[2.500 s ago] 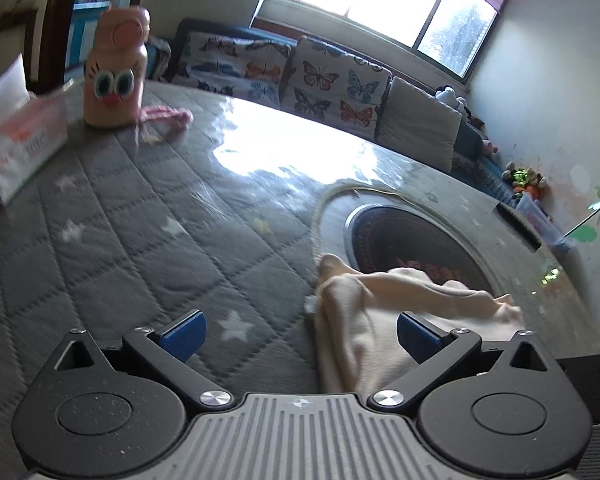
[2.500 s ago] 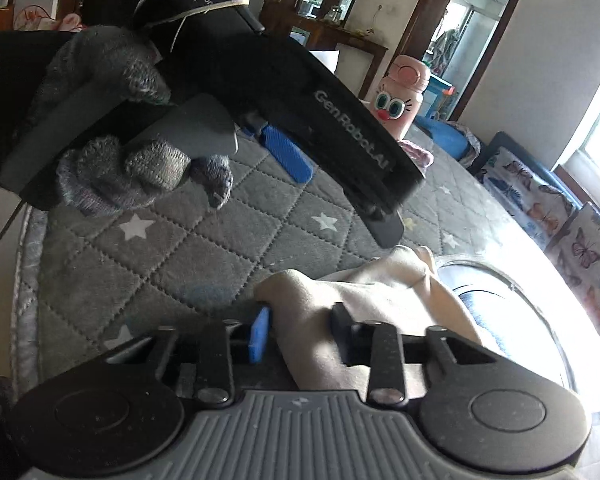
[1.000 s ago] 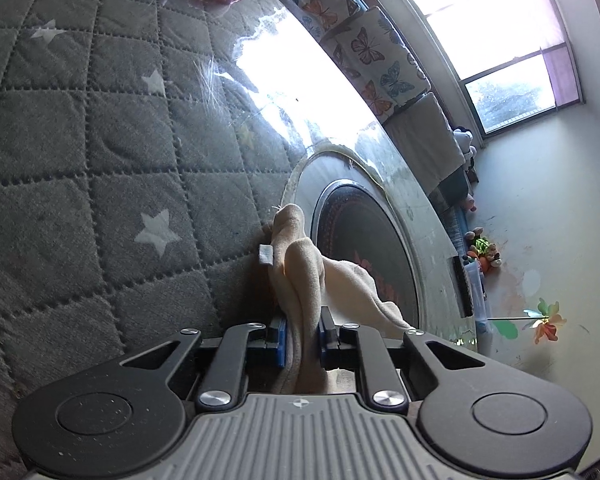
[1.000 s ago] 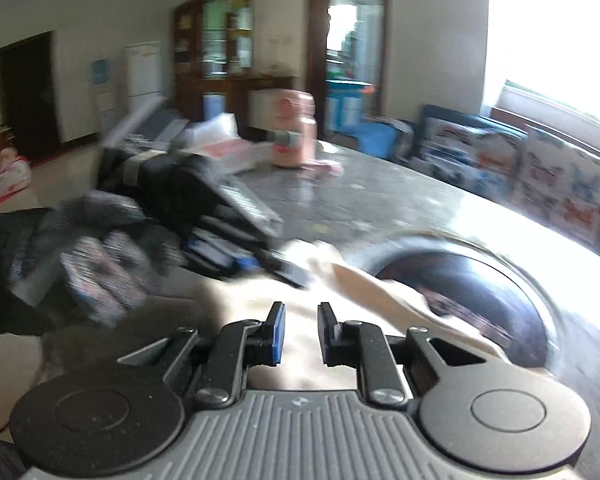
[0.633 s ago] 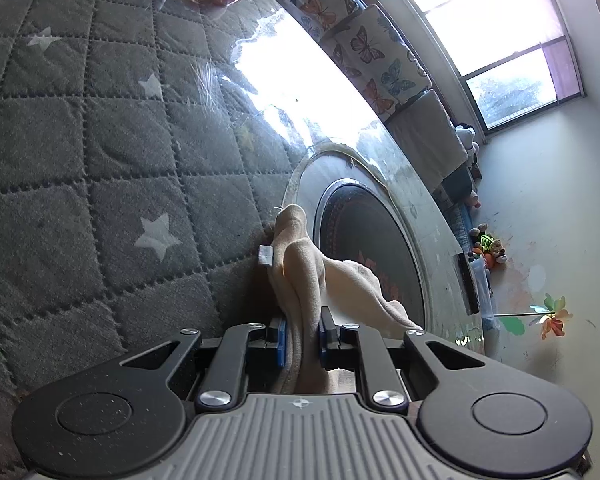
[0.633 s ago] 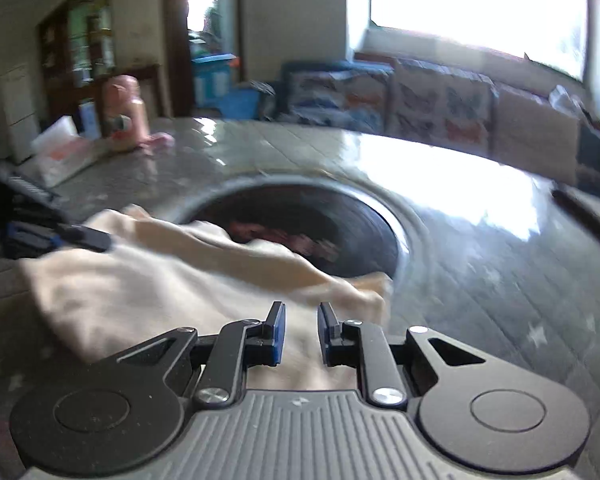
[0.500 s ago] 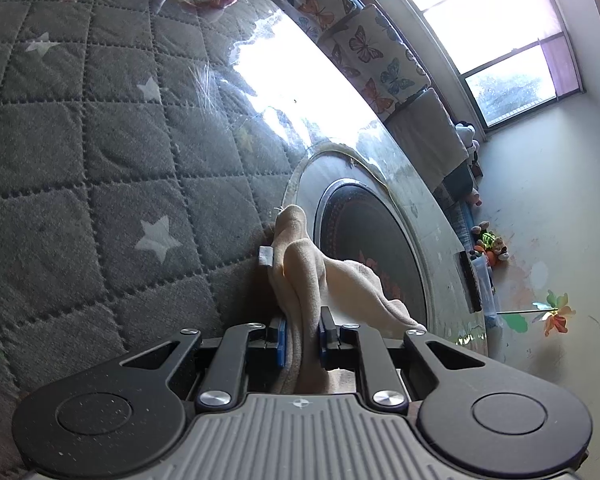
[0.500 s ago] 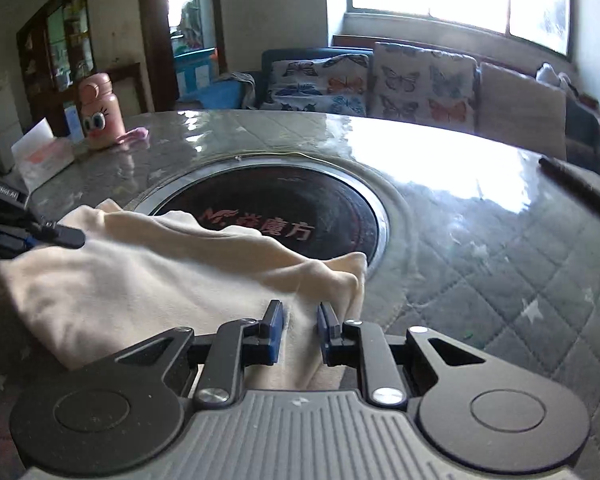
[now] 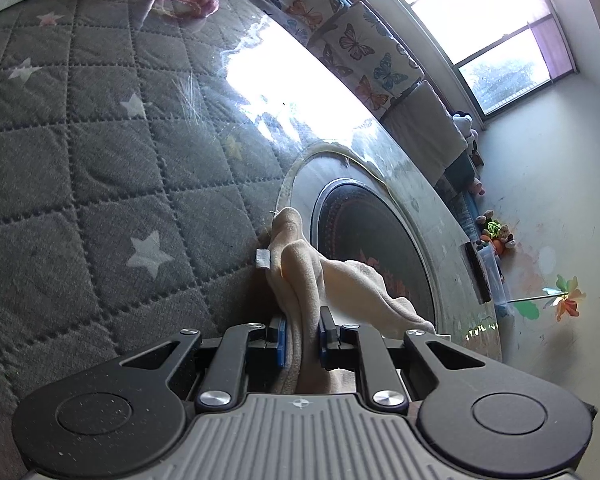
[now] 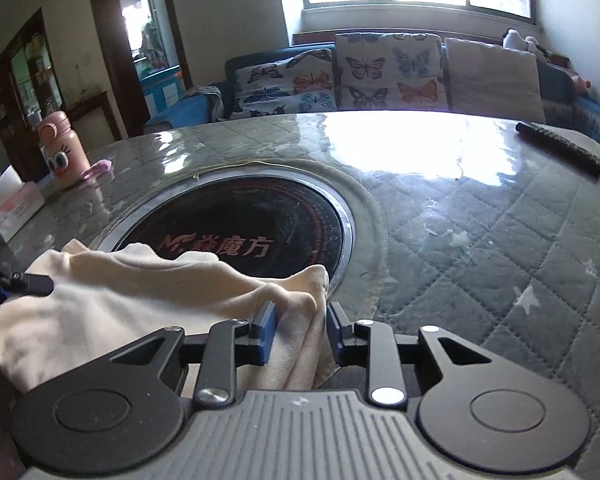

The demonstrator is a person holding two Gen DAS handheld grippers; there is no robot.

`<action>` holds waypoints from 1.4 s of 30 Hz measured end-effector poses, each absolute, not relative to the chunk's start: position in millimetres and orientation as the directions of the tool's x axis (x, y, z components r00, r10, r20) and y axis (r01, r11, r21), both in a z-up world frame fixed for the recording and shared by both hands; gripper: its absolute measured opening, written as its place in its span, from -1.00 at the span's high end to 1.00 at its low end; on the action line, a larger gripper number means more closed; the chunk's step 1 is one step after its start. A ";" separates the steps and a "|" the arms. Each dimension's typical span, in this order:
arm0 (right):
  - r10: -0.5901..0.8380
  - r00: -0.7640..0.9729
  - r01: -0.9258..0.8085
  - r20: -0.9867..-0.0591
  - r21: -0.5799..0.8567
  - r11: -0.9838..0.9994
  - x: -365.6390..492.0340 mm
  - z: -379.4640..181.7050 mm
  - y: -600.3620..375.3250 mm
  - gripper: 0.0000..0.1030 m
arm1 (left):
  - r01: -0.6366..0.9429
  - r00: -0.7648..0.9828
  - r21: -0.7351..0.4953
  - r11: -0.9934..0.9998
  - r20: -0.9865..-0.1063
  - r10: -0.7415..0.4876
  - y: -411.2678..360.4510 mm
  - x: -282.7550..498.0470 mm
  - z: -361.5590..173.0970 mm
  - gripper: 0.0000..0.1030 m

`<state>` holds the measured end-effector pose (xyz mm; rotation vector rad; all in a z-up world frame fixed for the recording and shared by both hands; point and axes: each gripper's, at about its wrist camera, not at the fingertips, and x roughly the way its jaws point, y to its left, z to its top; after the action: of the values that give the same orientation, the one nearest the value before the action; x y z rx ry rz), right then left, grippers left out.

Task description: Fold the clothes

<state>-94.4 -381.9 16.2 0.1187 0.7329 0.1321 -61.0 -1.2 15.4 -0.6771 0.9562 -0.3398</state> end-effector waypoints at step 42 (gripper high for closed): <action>0.237 0.804 -0.234 -0.545 0.077 0.969 -91.4 95.0 -308.8 0.84 | 0.100 0.661 -0.547 0.831 -0.588 -0.466 27.4 -99.8 38.3 -0.08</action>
<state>-91.4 -308.8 95.0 0.0058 0.5846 0.2521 -99.8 27.4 38.3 -0.5041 0.7896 -0.3355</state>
